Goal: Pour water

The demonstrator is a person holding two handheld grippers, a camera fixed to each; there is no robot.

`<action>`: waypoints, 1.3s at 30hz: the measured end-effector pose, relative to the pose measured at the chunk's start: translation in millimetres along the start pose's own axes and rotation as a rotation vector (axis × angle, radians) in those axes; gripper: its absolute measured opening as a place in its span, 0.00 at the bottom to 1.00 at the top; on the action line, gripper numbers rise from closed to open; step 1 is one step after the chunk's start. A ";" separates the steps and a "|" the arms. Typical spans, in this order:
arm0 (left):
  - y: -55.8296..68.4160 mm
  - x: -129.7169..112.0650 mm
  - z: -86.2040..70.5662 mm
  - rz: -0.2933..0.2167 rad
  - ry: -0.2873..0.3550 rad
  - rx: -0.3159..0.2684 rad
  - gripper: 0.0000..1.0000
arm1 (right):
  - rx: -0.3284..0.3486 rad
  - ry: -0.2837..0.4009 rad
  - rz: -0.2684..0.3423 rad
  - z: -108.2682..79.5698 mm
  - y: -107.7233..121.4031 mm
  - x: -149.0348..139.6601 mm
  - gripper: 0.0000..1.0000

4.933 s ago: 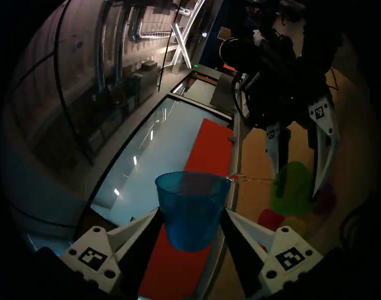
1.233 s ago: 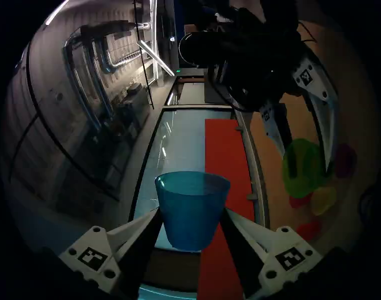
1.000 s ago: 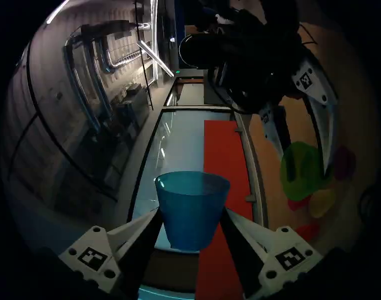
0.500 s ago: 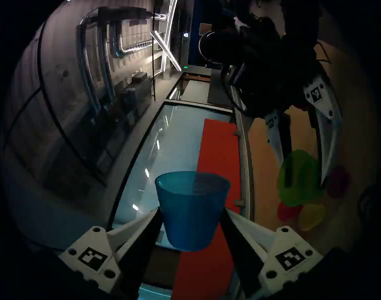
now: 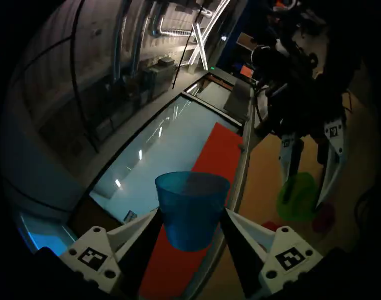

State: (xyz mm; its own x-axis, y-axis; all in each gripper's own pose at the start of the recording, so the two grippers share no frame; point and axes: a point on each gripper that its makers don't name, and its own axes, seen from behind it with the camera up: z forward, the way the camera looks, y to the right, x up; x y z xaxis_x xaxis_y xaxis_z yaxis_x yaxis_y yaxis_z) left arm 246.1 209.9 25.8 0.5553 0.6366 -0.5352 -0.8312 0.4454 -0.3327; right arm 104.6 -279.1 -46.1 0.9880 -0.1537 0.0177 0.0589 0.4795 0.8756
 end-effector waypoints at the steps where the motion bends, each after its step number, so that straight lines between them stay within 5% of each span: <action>1: -0.4 -1.2 -0.5 -0.022 -0.003 0.001 0.78 | -0.001 0.001 0.001 -0.2 0.1 0.3 0.88; 24: -20.3 -19.8 -7.2 -0.539 -0.004 0.025 0.79 | -0.022 0.008 0.002 -4.8 3.7 4.0 0.88; 39: -22.4 -21.7 -6.4 -0.837 0.020 -0.016 0.78 | -0.032 0.010 -0.004 -9.2 4.1 10.7 0.88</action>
State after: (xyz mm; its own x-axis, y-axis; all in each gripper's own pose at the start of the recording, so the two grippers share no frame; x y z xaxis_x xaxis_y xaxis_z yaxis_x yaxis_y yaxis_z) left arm 252.5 182.0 39.8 0.9888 0.0884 -0.1204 -0.1452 0.7568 -0.6373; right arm 116.7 -270.8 -46.8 0.9891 -0.1470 0.0087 0.0677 0.5064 0.8597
